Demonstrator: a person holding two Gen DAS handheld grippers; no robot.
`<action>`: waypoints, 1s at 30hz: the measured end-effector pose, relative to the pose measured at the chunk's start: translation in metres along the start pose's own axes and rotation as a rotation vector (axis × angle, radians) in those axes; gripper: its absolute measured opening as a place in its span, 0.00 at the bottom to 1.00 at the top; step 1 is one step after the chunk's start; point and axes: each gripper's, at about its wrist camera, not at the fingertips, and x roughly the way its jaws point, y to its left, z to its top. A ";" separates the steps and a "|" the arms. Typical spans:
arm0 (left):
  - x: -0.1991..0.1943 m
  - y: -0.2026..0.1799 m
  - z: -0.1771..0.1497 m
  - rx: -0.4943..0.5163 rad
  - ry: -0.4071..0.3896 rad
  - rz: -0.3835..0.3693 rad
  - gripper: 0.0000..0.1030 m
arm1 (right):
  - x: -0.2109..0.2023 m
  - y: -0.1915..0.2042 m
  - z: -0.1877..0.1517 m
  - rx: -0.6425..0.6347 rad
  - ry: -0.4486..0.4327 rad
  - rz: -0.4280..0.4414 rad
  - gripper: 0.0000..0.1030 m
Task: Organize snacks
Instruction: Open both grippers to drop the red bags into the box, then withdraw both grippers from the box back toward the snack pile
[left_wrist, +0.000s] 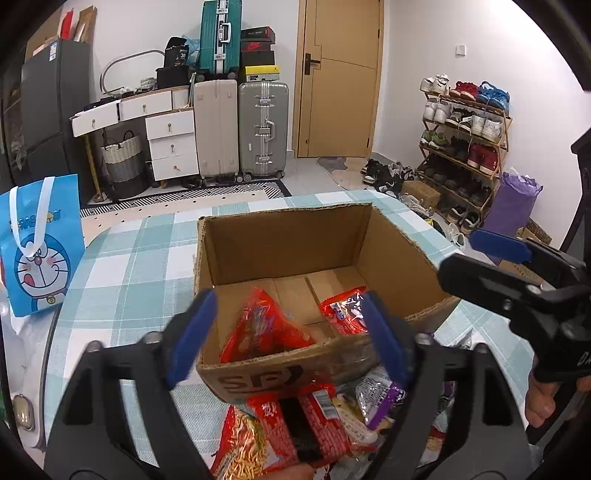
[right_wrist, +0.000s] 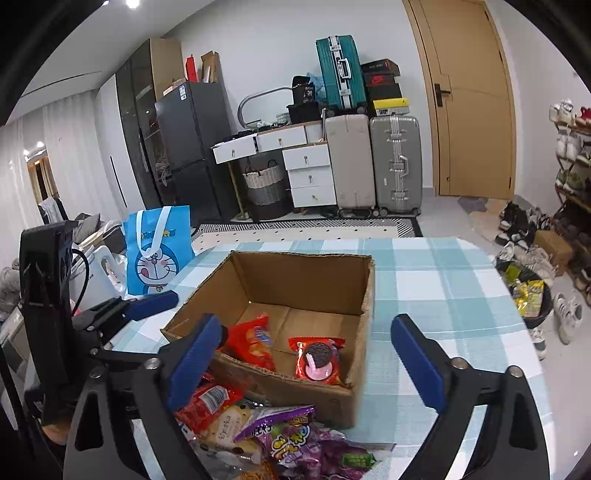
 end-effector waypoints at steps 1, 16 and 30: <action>-0.005 0.001 -0.001 -0.004 -0.004 -0.006 0.82 | -0.007 0.001 -0.002 -0.012 0.000 -0.011 0.99; -0.106 0.003 -0.056 0.008 -0.034 -0.015 0.99 | -0.146 -0.040 -0.059 -0.102 0.002 -0.273 0.99; -0.159 0.000 -0.076 -0.007 -0.040 -0.046 0.99 | -0.304 -0.075 -0.068 -0.165 0.035 -0.552 0.99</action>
